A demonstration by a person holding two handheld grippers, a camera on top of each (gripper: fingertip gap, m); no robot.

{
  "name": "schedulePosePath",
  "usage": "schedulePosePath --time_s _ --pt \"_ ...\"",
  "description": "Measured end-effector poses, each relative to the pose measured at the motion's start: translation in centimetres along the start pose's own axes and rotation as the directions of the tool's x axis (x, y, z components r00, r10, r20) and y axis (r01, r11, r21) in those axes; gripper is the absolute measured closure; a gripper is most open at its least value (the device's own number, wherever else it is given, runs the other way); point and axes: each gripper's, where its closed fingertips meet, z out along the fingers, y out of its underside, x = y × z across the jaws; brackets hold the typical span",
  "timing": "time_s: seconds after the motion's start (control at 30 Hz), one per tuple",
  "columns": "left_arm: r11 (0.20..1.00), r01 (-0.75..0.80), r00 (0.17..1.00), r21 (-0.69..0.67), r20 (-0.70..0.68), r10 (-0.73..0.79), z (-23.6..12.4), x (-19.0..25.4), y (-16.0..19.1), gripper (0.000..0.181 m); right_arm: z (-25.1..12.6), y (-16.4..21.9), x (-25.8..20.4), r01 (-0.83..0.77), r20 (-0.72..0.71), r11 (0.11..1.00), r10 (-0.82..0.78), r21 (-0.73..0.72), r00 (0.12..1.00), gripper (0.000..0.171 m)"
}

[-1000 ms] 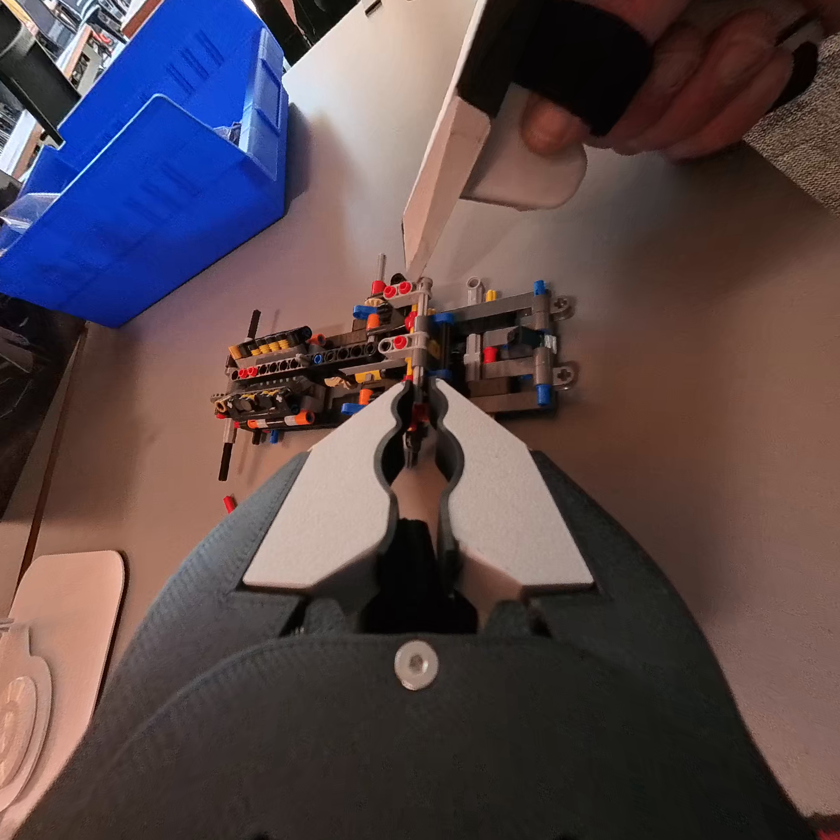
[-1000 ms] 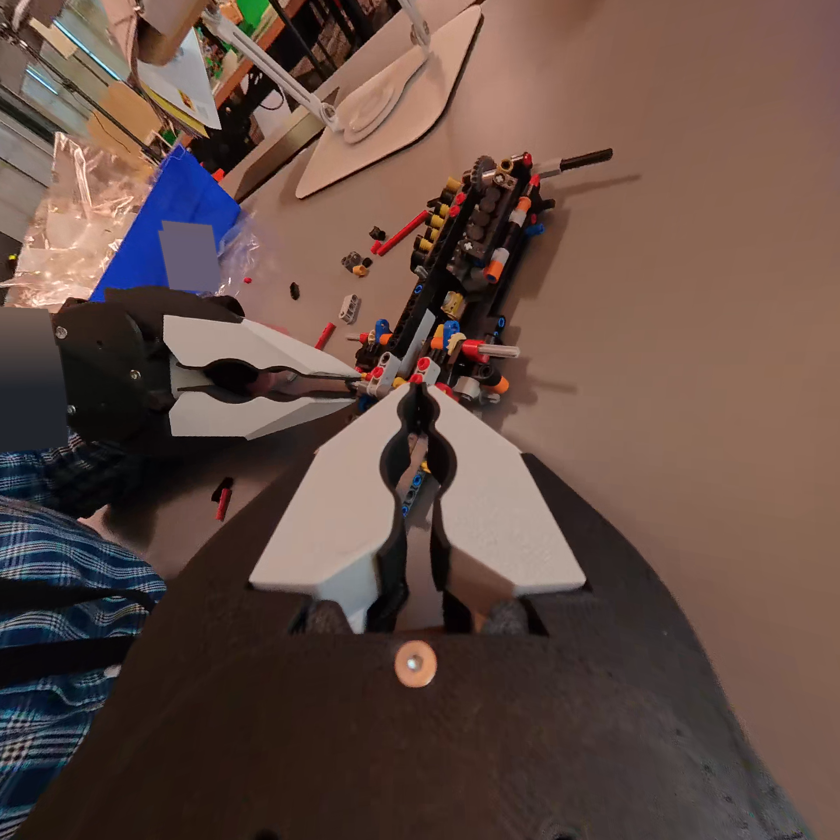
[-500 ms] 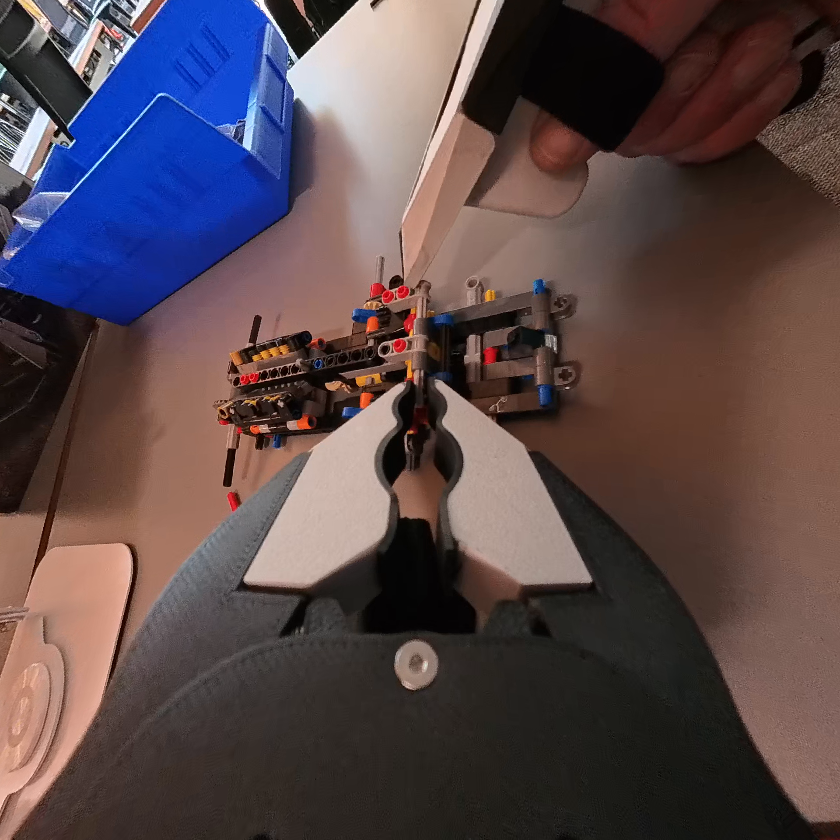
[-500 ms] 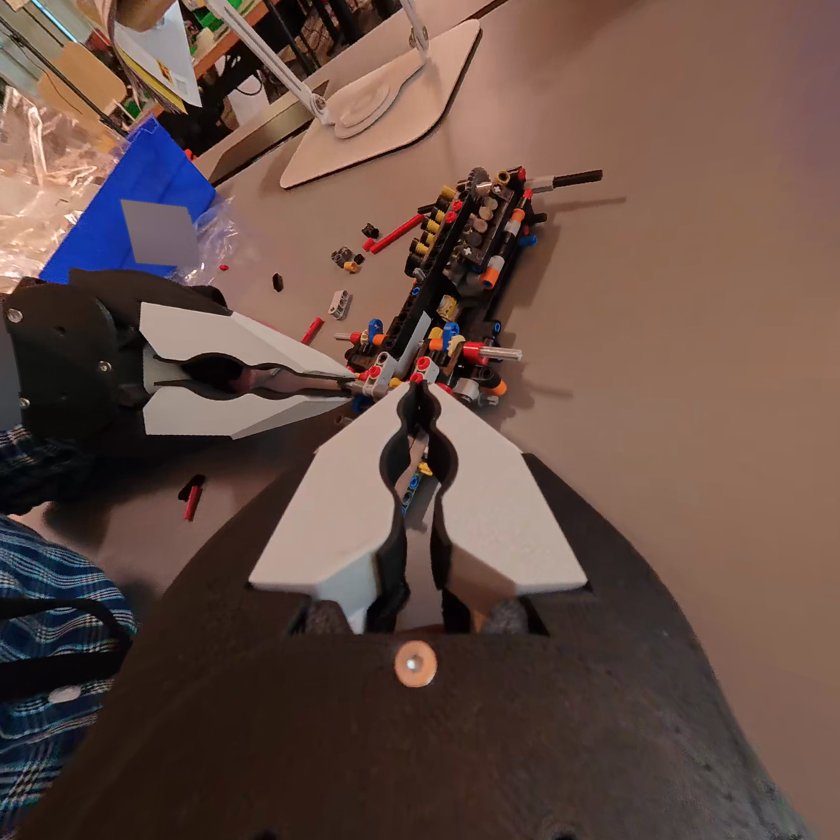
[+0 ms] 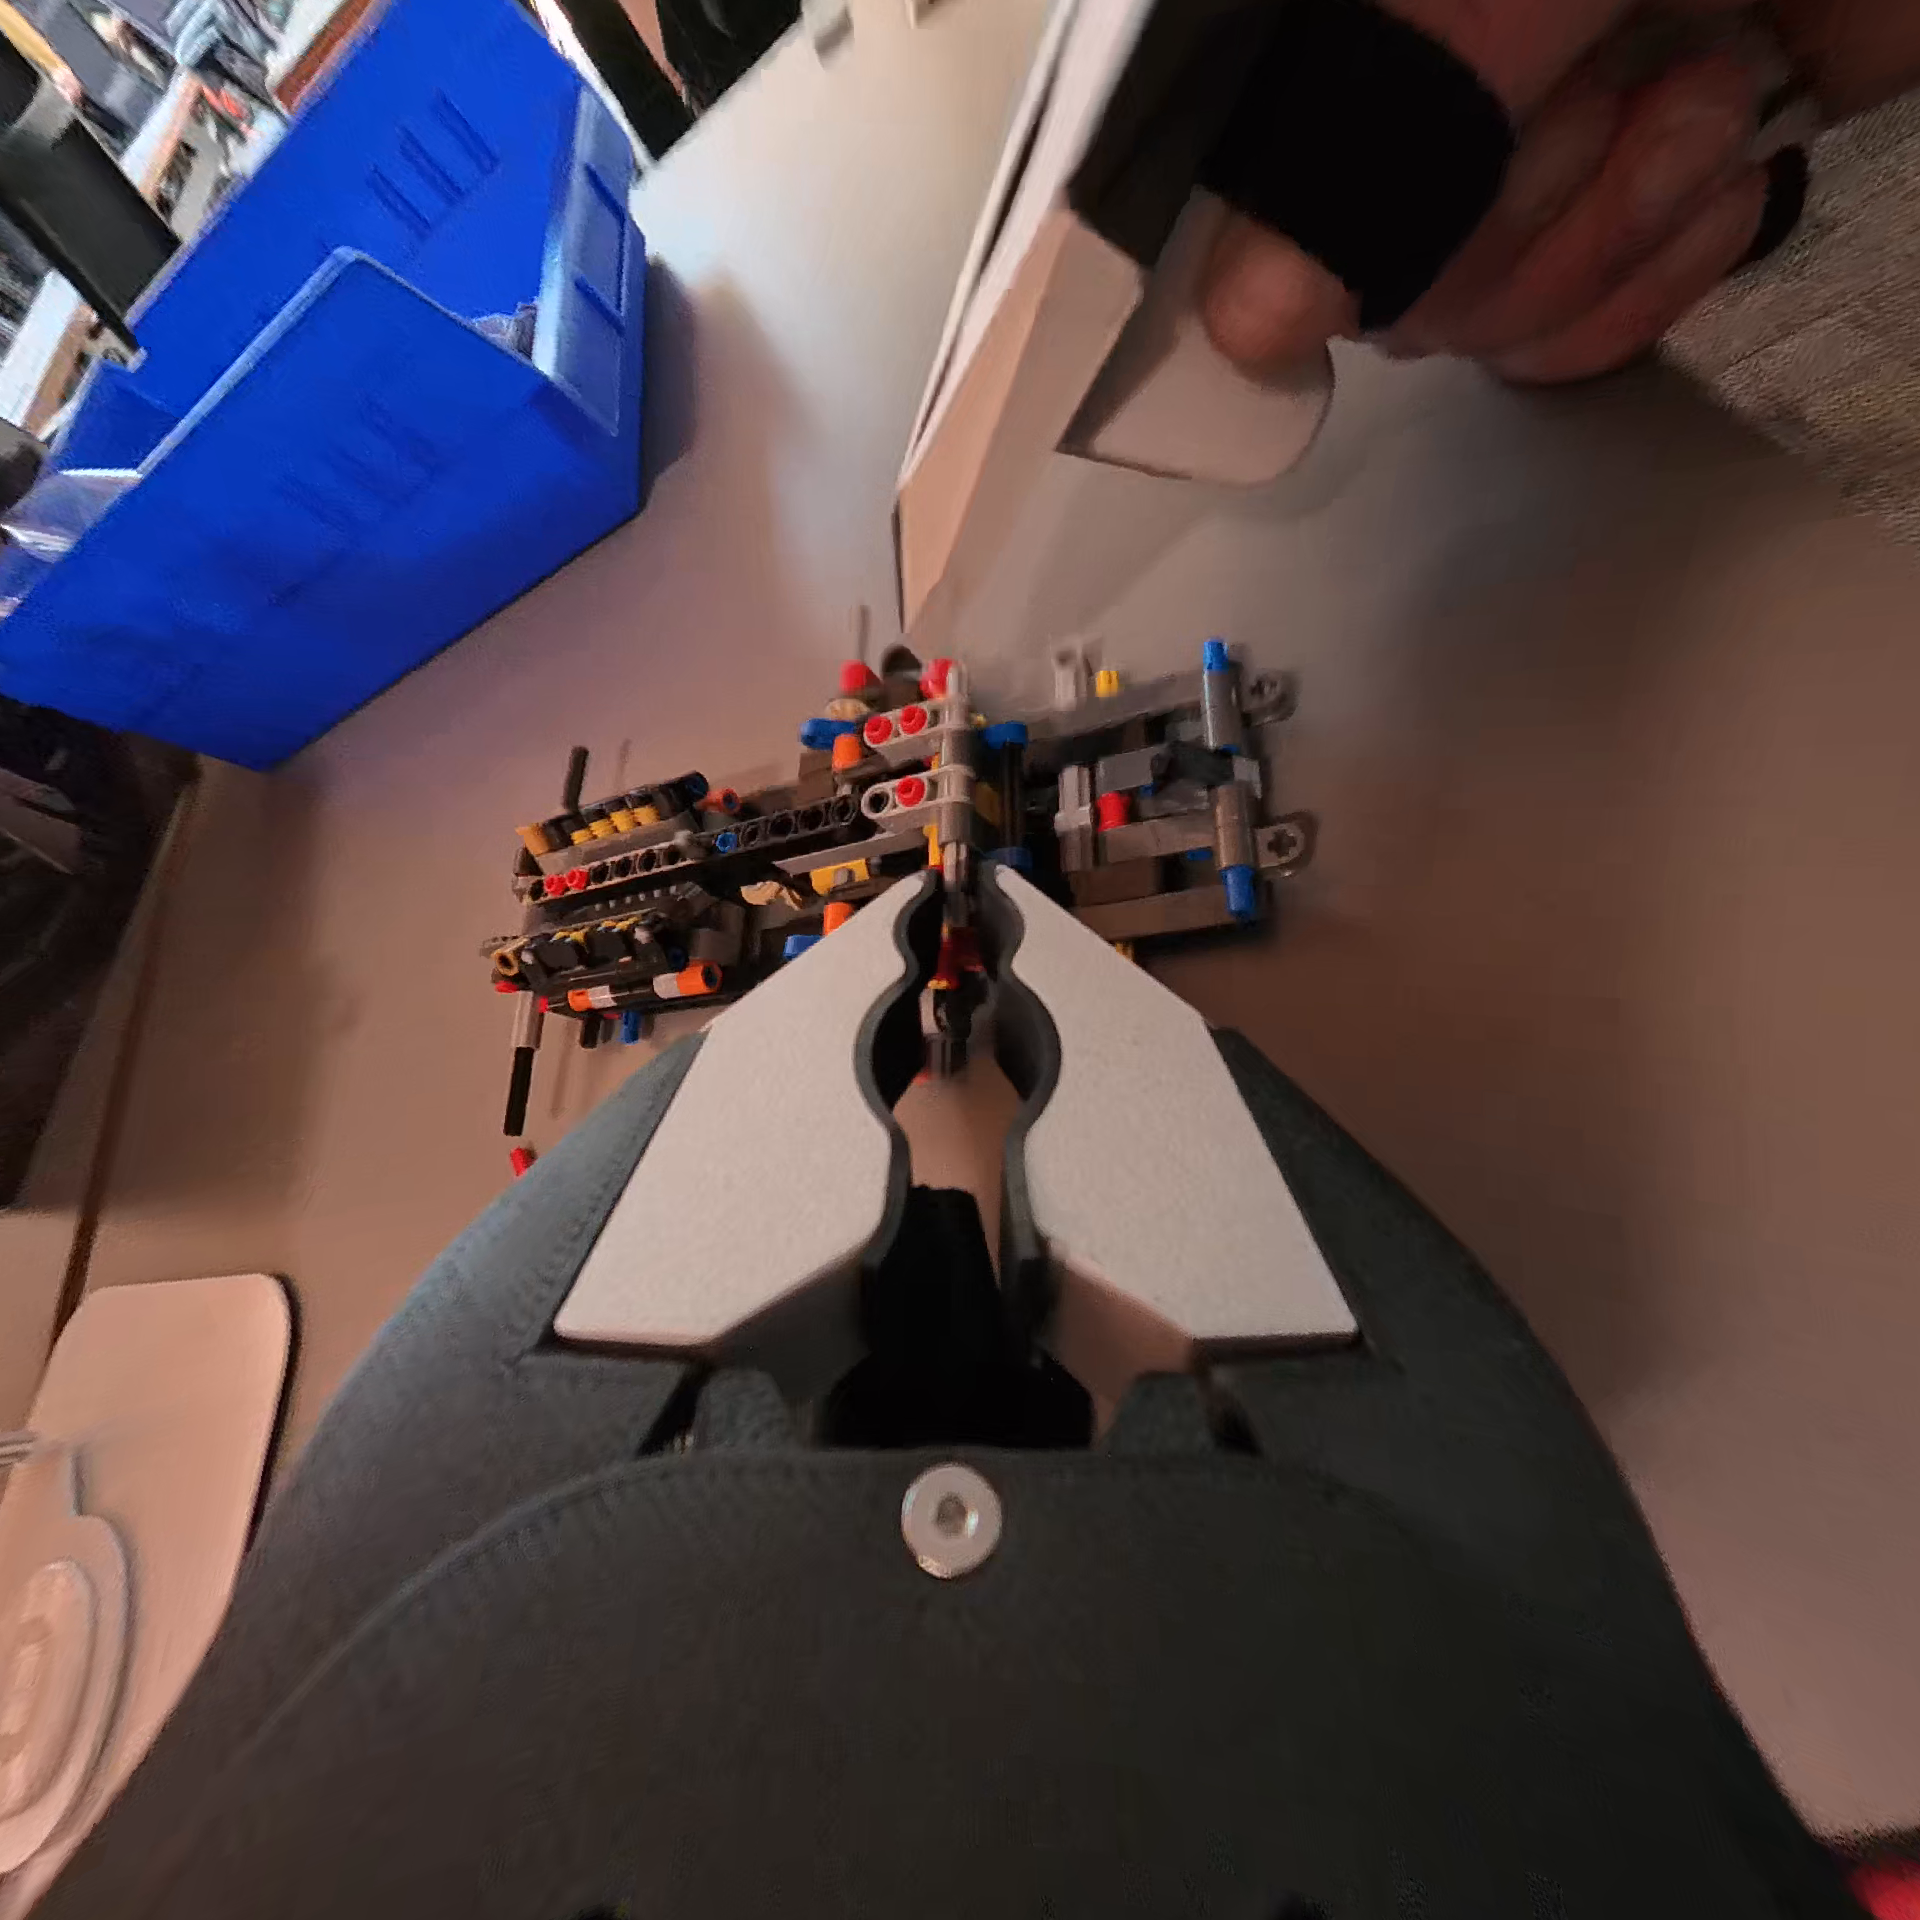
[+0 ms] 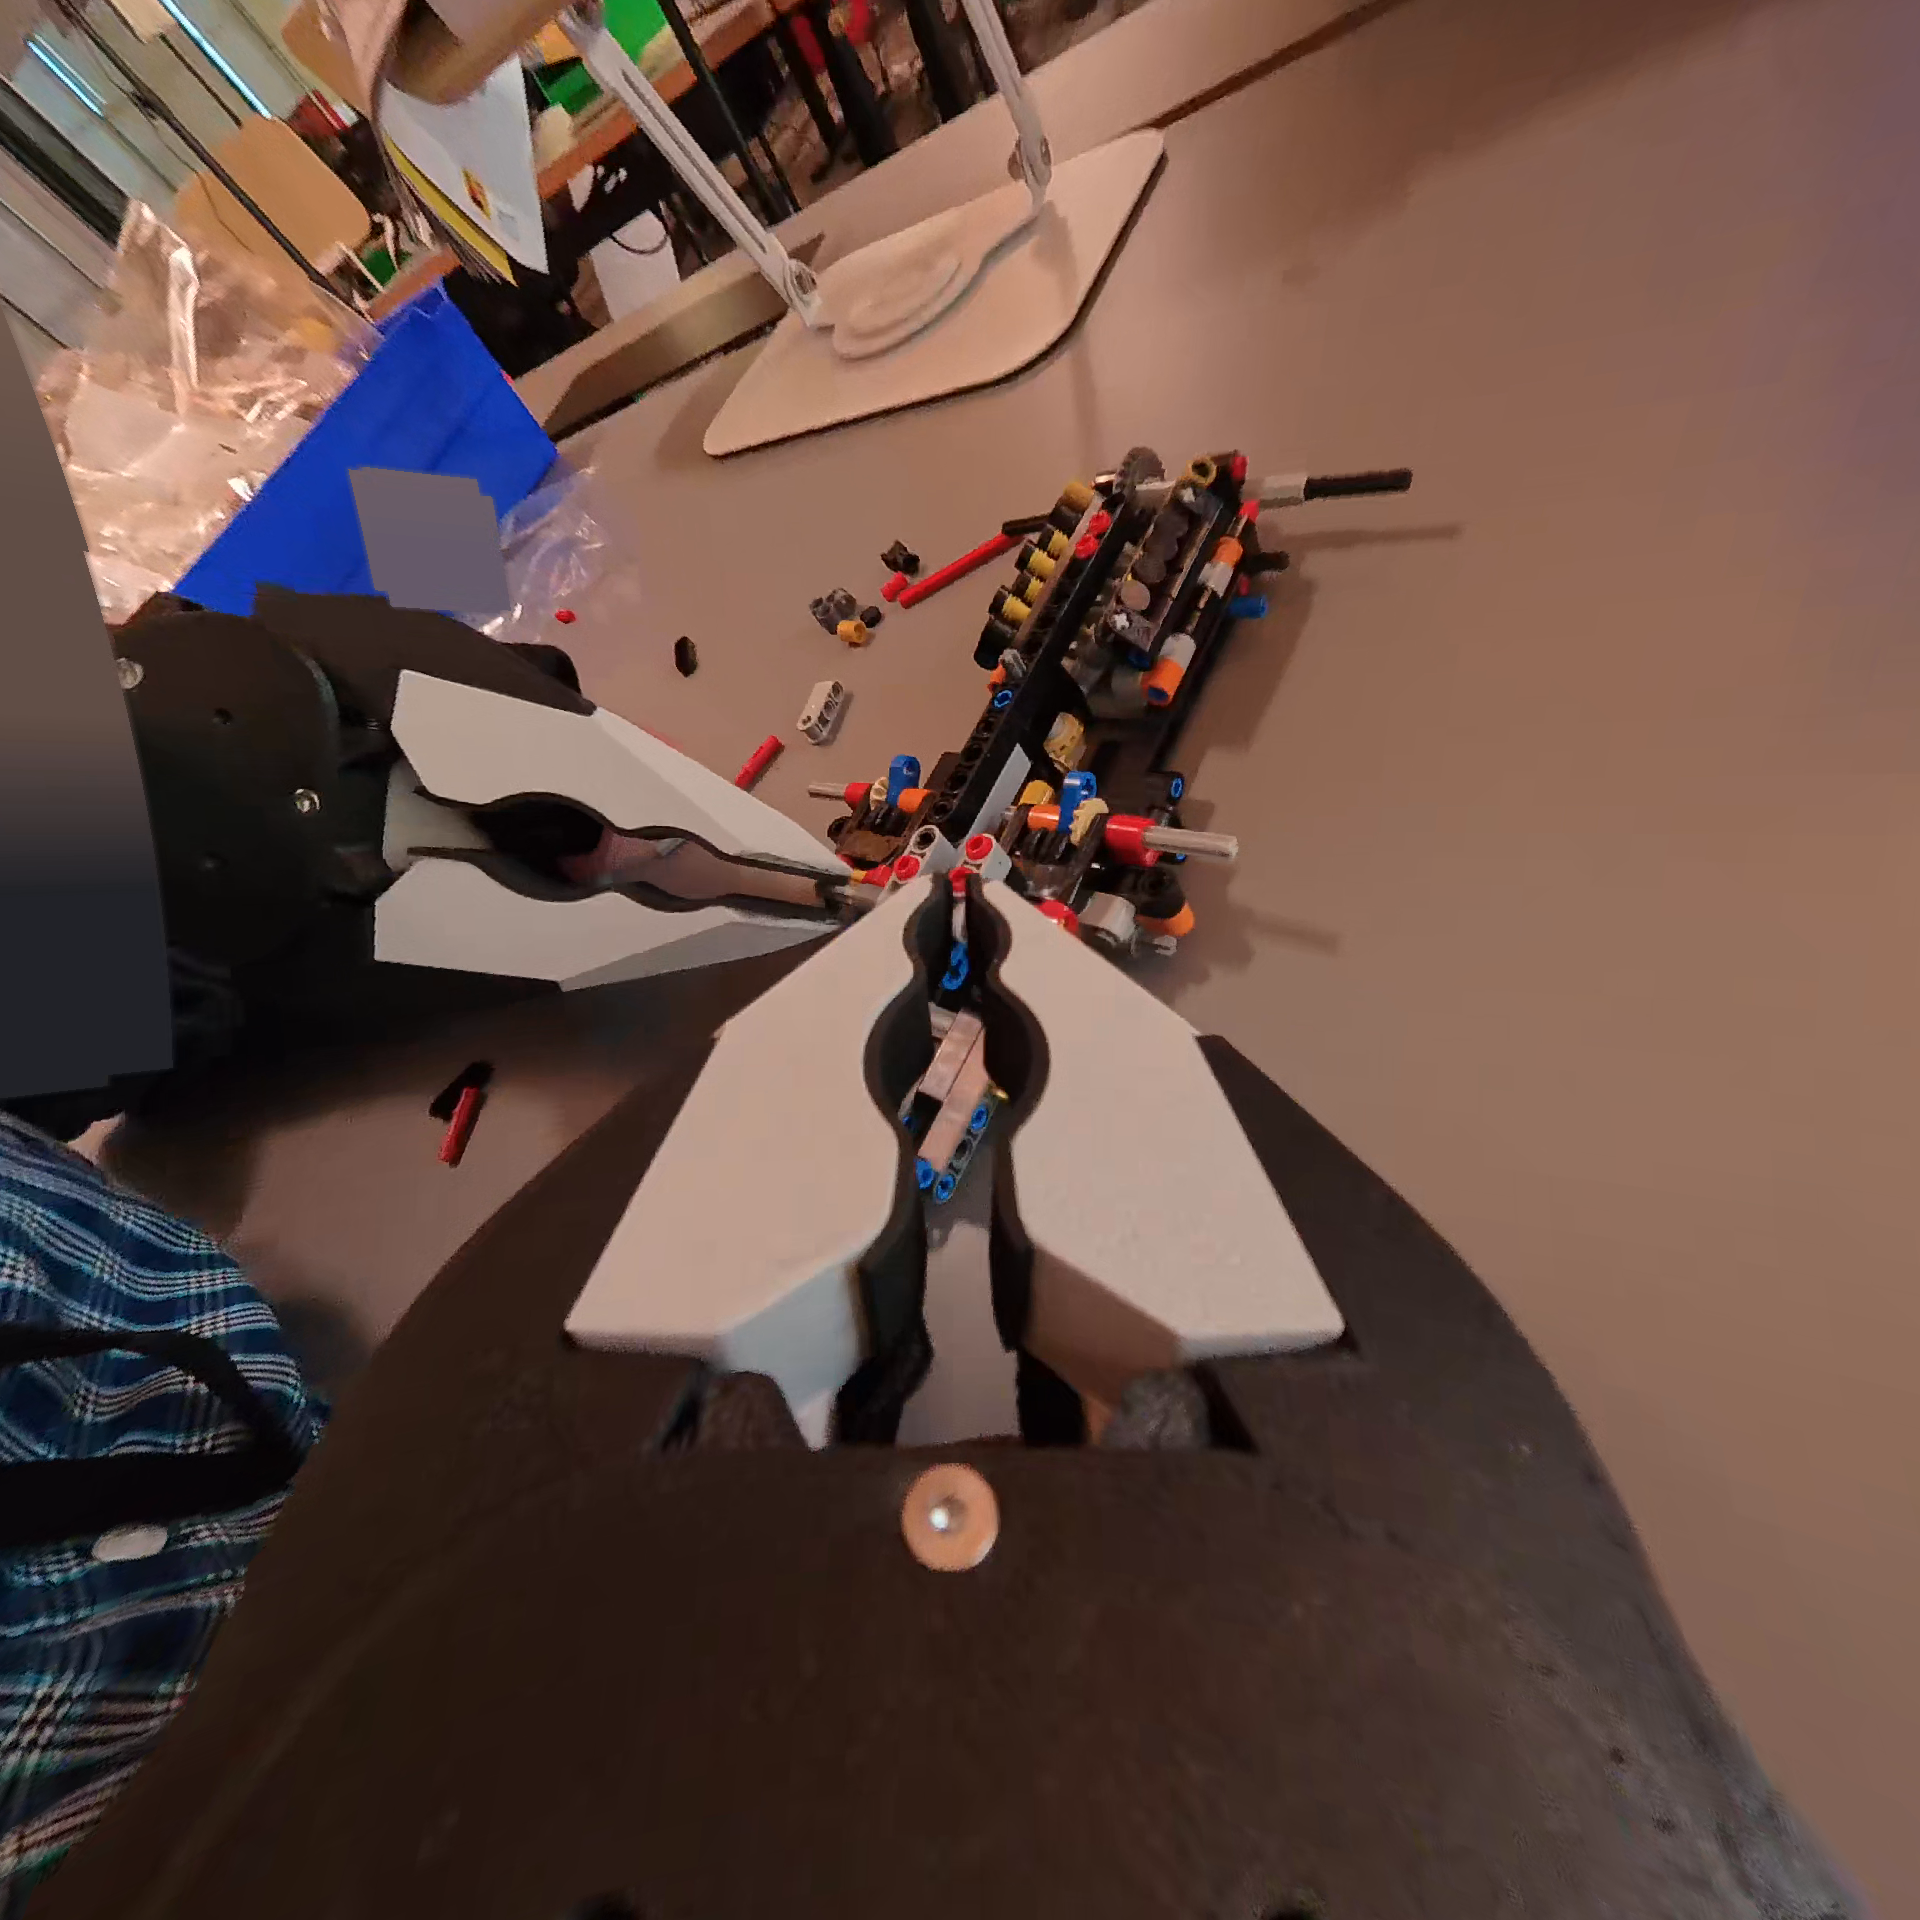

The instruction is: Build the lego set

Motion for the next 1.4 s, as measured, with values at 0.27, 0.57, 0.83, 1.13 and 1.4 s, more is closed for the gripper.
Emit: schedulePosePath --time_s 0.27,0.57,0.83,1.13,1.4 --pt "0.999 0.014 1.0 -0.03 0.007 -0.014 -3.3 -3.7 0.2 0.165 -2.4 -1.3 0.1 0.146 -0.019 0.989 -0.145 0.015 0.989 0.163" --pt "0.982 0.066 0.989 -0.179 0.145 -0.04 -9.1 -7.9 3.9 0.163 -3.2 -2.2 0.5 0.25 -0.036 0.968 -0.25 0.02 0.968 0.156" --pt "0.957 0.122 0.981 -0.263 0.177 -0.077 -10.4 -8.9 7.8 0.159 -2.3 -2.1 1.4 0.302 -0.059 0.953 -0.301 0.004 0.952 0.153" --pt "0.947 0.205 0.972 -0.247 0.162 -0.168 -9.9 -11.0 10.3 0.159 -0.8 -1.0 3.1 0.158 -0.014 0.987 -0.158 -0.04 0.987 0.145" --pt "0.964 0.128 0.991 -0.234 0.001 -0.131 -6.6 -9.3 9.9 0.161 -0.7 -1.1 3.5 0.072 0.022 0.996 -0.071 -0.044 0.997 0.144"
